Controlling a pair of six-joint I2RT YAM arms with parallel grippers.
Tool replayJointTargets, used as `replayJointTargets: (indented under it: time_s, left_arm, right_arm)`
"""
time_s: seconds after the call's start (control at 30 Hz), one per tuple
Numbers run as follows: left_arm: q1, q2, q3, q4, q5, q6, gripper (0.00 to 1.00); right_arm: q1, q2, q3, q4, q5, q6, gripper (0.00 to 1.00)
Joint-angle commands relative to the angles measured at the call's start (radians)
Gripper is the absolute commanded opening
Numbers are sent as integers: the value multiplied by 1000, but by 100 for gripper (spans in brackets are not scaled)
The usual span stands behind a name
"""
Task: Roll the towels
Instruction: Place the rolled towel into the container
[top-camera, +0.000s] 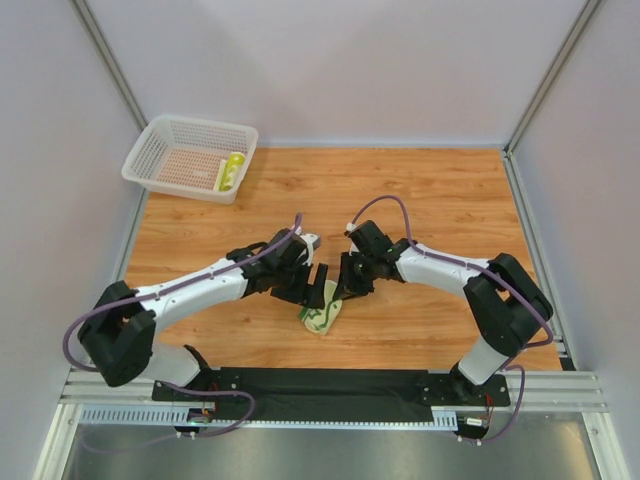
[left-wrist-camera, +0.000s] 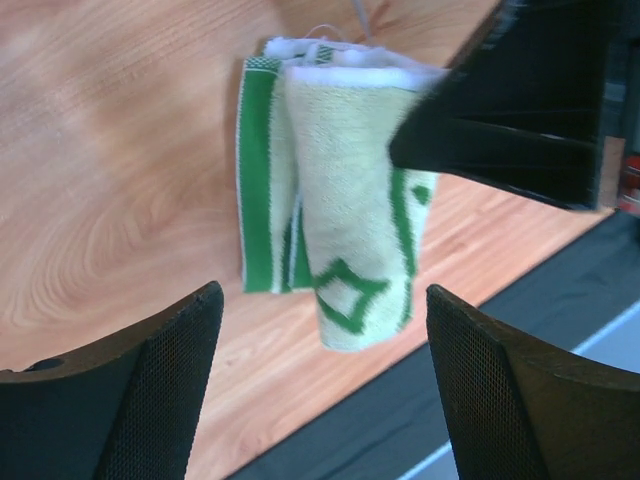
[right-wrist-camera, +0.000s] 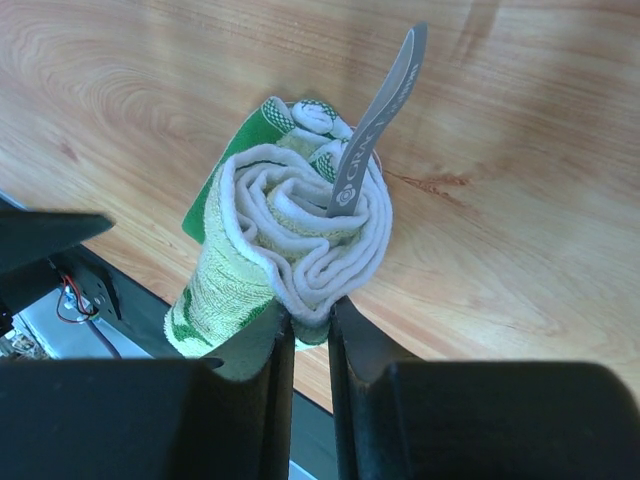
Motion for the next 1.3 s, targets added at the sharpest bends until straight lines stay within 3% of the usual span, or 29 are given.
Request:
replayJointTargets:
  time_s: [0.0, 0.17, 0.3, 0.4, 0.57, 0.63, 0.67, 0.73, 0.77, 0.8, 0.9, 1.07, 1.27]
  left_arm:
    - [-1, 86, 34, 47, -15, 112, 88]
    - [-1, 214, 47, 89, -15, 140, 85]
    - [5, 264, 42, 109, 16, 126, 75]
    - [6, 260, 10, 146, 25, 107, 51]
    - [26, 235, -36, 166, 16, 97, 21]
    - [34, 229, -44, 167, 17, 103, 2]
    - [41, 231, -50, 170, 22, 104, 0]
    - [48, 228, -58, 185, 45, 107, 0]
    - [55, 228, -59, 193, 57, 106, 0]
    - [60, 226, -59, 195, 78, 101, 0]
    - [89, 202, -52, 199, 111, 84, 0]
    - [173, 152, 17, 123, 163, 93, 0]
    - [322, 83, 180, -14, 218, 158, 0]
  right_arm:
    - [7, 12, 33, -43, 31, -20, 11]
    - [7, 16, 40, -60, 36, -25, 11]
    - [9, 21, 44, -68, 39, -26, 11]
    - [9, 27, 50, -74, 41, -28, 11]
    - [9, 35, 61, -86, 41, -33, 11]
    - [7, 39, 72, -100, 45, -37, 12]
    - [7, 38, 75, -106, 51, -40, 13]
    - [7, 39, 92, -126, 57, -52, 27]
    - [7, 39, 101, -137, 70, -59, 34]
    - [6, 36, 121, -151, 80, -62, 51]
    - [-17, 16, 153, -213, 114, -71, 69]
    - [-94, -103, 207, -305, 136, -76, 75]
    - [-200, -226, 233, -391, 117, -112, 75]
